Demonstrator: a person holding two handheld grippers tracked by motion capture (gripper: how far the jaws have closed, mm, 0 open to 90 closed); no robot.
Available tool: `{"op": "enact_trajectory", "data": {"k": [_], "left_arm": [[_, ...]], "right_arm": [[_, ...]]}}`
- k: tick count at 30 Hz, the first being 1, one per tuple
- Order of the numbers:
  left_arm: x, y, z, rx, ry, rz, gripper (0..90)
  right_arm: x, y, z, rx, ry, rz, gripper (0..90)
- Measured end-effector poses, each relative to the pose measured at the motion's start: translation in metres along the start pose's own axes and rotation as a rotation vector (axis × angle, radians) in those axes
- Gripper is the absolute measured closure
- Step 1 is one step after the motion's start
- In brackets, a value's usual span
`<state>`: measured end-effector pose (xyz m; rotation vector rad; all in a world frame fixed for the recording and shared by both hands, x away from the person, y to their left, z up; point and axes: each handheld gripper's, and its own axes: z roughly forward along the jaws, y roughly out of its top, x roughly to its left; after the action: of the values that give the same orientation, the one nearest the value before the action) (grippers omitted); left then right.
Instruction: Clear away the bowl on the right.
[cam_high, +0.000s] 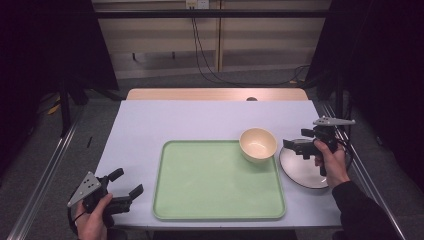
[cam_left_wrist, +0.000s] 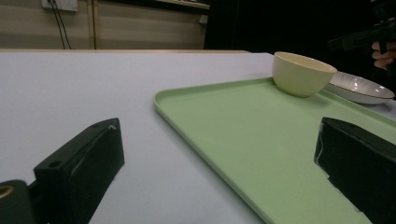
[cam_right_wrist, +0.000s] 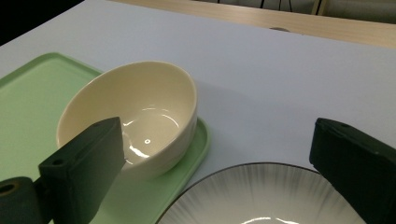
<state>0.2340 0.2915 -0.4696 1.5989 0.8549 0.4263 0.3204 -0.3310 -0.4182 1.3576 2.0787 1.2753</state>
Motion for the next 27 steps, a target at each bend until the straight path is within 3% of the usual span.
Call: {"op": "enact_trajectory", "data": {"k": [17, 27], "left_arm": [[0.001, 0.000, 0.000, 0.009, -0.009, 0.008, 1.5], [-0.001, 0.000, 0.000, -0.007, -0.012, -0.010, 1.5]], "right_arm": [[0.009, -0.027, -0.033, -0.054, -0.004, -0.001, 3.3], [0.019, -0.045, -0.047, -0.065, -0.001, -0.005, 3.4]]}}
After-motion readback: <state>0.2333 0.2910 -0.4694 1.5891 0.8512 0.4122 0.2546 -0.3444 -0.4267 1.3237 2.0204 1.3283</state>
